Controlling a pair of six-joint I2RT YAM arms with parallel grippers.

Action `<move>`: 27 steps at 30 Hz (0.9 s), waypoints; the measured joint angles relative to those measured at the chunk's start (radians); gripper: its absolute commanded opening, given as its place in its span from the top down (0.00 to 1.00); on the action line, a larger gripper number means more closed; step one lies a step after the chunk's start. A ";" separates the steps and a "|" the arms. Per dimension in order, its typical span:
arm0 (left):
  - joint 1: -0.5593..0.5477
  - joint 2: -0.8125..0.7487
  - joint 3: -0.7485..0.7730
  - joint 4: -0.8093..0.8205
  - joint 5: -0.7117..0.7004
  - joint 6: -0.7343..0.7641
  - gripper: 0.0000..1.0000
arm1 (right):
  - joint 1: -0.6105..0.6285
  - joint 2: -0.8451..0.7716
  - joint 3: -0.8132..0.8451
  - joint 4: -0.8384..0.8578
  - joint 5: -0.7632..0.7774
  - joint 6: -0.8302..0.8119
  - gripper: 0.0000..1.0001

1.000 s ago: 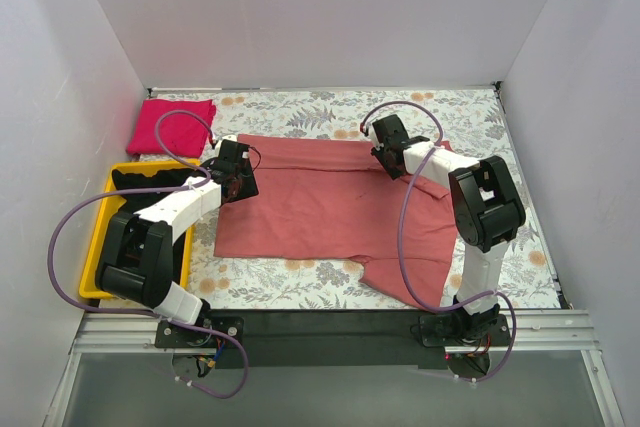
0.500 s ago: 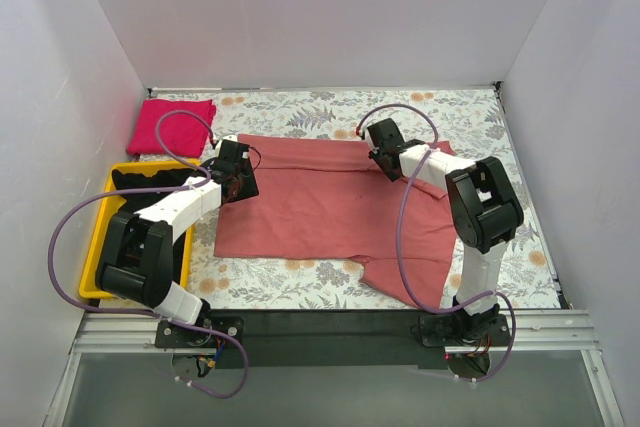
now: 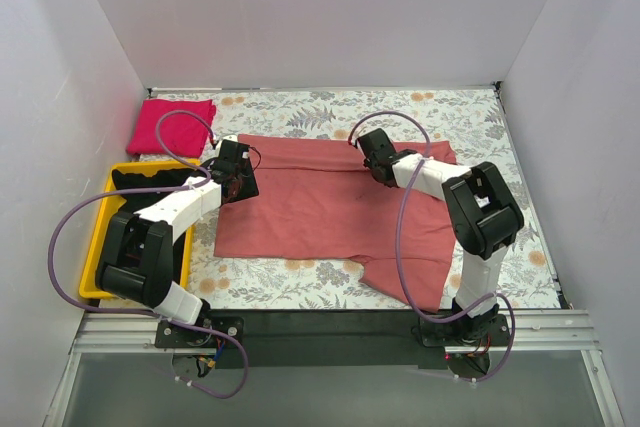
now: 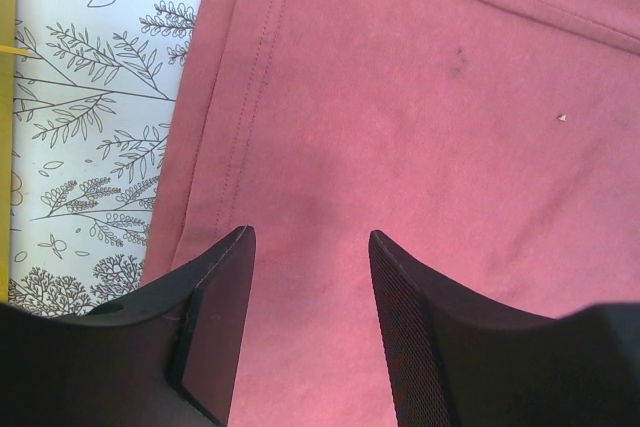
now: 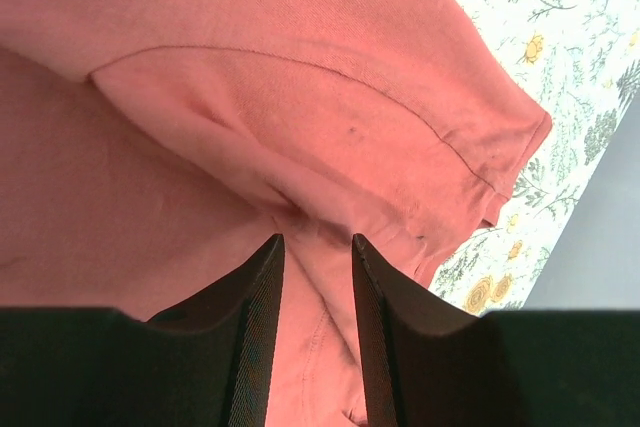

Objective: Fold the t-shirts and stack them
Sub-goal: Fold the tshirt

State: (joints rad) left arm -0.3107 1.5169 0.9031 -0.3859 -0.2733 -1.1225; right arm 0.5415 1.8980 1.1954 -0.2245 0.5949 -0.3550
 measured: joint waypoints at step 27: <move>0.000 0.000 0.000 -0.002 0.000 0.001 0.52 | 0.016 -0.024 -0.047 0.023 -0.031 -0.039 0.73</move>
State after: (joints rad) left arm -0.3107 1.5169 0.9031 -0.3878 -0.2729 -1.1217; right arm 0.5571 1.8736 1.1481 -0.2012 0.5644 -0.3943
